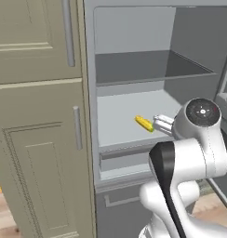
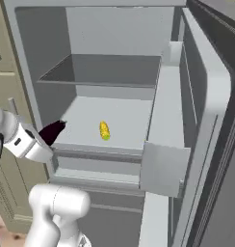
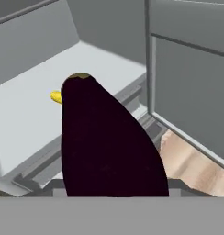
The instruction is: Place the cold items (eggplant and corn) from the fridge in one tupperware on the dining counter. Place the warm items (kebab skewer and hot dog) in the stove area in another tupperware.
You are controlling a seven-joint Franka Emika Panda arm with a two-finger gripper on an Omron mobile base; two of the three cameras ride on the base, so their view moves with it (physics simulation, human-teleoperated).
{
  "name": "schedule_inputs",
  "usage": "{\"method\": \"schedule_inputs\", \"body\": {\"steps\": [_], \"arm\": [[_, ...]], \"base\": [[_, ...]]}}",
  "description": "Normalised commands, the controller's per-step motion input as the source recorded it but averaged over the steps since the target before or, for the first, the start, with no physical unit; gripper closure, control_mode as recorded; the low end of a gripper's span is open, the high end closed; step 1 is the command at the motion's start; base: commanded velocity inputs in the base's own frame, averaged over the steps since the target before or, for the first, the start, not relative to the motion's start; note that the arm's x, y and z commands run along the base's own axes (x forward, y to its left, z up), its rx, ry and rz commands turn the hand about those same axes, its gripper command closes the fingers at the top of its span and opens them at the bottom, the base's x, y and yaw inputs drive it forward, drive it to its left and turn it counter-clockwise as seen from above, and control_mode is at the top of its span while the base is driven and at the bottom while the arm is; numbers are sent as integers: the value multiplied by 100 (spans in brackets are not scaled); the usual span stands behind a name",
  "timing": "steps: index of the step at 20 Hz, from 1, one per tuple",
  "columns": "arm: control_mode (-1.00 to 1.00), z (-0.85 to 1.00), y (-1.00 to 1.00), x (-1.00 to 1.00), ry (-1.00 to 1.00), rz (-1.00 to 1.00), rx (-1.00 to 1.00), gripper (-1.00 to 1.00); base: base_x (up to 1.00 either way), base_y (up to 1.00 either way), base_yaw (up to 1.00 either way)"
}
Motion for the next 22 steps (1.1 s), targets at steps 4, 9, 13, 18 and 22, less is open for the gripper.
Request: {"method": "schedule_inputs", "body": {"steps": [4, 9, 13, 18, 22], "arm": [[100, 0, 0, 0, 0, 0, 0, 100], [100, 0, 0, 0, 0, 0, 0, 100], [100, 0, 0, 0, 0, 0, 0, 100], [100, 0, 0, 0, 0, 0, 0, 100], [100, 0, 0, 0, 0, 0, 0, 100]], "base": [[-30, 56, -39], [-56, 27, -54], [-81, 2, -45], [-100, -11, -31], [-100, -43, -15]]}}
